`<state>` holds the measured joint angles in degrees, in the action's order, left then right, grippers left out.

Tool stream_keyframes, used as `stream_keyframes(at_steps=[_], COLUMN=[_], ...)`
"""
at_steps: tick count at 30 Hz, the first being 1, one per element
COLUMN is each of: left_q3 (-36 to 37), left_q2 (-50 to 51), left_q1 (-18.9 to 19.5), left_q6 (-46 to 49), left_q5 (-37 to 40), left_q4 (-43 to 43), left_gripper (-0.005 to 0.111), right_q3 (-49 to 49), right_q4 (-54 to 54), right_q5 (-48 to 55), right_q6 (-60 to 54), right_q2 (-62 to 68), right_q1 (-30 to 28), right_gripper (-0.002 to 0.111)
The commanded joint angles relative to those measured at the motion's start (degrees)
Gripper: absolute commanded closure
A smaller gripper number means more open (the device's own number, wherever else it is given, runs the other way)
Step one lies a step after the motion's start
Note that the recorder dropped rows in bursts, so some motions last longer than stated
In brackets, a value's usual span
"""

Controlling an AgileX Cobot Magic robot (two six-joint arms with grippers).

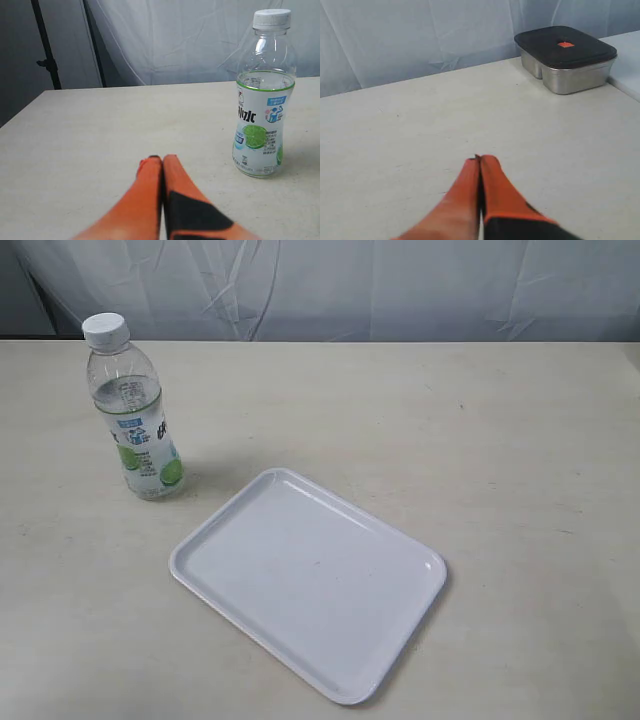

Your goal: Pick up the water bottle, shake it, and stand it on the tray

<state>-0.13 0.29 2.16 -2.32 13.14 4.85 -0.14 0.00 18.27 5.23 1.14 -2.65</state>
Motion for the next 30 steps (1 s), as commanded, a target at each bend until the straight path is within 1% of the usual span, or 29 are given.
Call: stream_keyframes(at_steps=[1, 2, 3, 5, 7, 9, 17, 20, 23, 24, 25, 27, 30], left_q3=[0.13, 0.13, 0.13, 0.13, 0.13, 0.13, 0.13, 0.13, 0.13, 0.13, 0.13, 0.13, 0.13], left_q2=[-0.29, -0.29, -0.29, -0.29, -0.29, -0.29, -0.29, -0.29, -0.29, -0.29, -0.29, -0.29, -0.29], left_q1=[0.01, 0.01, 0.01, 0.01, 0.01, 0.01, 0.01, 0.01, 0.01, 0.01, 0.01, 0.01, 0.01], left_q6=[-0.22, -0.22, -0.22, -0.22, -0.22, -0.22, -0.22, -0.22, -0.22, -0.22, -0.22, -0.22, -0.22], left_q5=[-0.26, -0.26, -0.26, -0.26, -0.26, -0.26, -0.26, -0.26, -0.26, -0.26, -0.26, -0.26, -0.26], left_q4=[0.14, 0.14, 0.14, 0.14, 0.14, 0.14, 0.14, 0.14, 0.14, 0.14, 0.14, 0.14, 0.14], left_gripper=[0.107, 0.107, 0.107, 0.107, 0.107, 0.107, 0.107, 0.107, 0.107, 0.107, 0.107, 0.107, 0.107], right_q3=[0.14, 0.14, 0.14, 0.14, 0.14, 0.14, 0.14, 0.14, -2.32, -6.18, -7.86, -12.39, -19.33], right_q4=[12.74, 20.76, 24.57, 35.88, 49.42, 57.19, 57.28, 58.37, 58.37, 58.37, 58.25, 57.96, 57.96], right_q5=[-5.8, -8.95, -11.45, -14.51, -14.95, -13.07, -7.1, -9.76, -13.85, -14.45, -14.73, -15.2, -15.01], right_q6=[1.91, 1.86, 2.05, 4.35, 5.94, 5.94, 5.83, 4.0, -6.14, -14.11, -17.73, -25.45, -33.78], right_q2=[-0.3, -0.3, -0.3, -0.3, -0.3, -0.3, -0.19, -0.19, -0.19, 0.83, 1.99, 5.68, 13.66], right_q1=[-0.23, -0.23, -0.23, -0.23, -0.23, -0.23, -0.23, -0.23, -0.02, -0.02, -0.02, -0.02, -0.02], right_gripper=[0.109, 0.109, 0.109, 0.109, 0.109, 0.109, 0.109, 0.109, 0.109, 0.109, 0.109, 0.109, 0.109])
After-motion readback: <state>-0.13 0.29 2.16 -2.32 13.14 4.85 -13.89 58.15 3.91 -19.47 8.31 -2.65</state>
